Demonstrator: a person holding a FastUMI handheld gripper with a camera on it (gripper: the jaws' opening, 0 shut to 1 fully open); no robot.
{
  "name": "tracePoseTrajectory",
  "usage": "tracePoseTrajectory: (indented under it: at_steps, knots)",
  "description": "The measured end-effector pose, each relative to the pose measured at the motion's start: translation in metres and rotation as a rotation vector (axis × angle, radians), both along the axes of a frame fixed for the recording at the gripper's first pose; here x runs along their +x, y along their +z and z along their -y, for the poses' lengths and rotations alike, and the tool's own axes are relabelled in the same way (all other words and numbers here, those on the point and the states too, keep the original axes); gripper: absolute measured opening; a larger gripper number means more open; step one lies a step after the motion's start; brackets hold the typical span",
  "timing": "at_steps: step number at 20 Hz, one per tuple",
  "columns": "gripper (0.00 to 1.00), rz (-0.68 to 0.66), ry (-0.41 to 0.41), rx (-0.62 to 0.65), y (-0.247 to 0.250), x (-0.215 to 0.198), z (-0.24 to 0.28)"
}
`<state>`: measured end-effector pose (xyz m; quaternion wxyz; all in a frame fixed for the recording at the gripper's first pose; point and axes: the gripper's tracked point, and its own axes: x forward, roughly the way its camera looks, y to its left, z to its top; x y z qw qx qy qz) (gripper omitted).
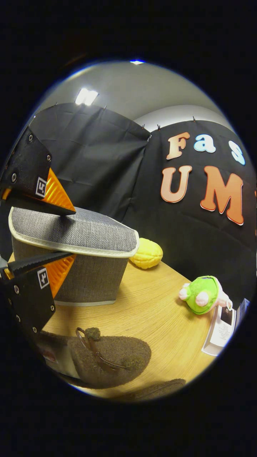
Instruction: Open the storage box then place both shoes into the box .Put the left shoe in first, then the right shoe, with the right side of both shoes facing outward in a uniform manner.
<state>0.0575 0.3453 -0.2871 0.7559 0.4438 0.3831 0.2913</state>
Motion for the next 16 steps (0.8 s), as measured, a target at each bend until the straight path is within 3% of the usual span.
tracePoseTrajectory:
  at_steps: [2,3,5,7,16]
  knots:
    - [0.45,-0.011,-0.038,0.038,0.009,0.007,0.006]
    - [0.26,-0.005,-0.055,0.055,0.017,0.009,0.01]
    - [0.07,0.011,-0.063,0.049,0.028,0.01,0.012]
    - [0.02,0.032,-0.06,-0.003,0.033,0.01,0.01]
    - [0.03,0.126,-0.037,-0.108,0.099,0.014,-0.02]
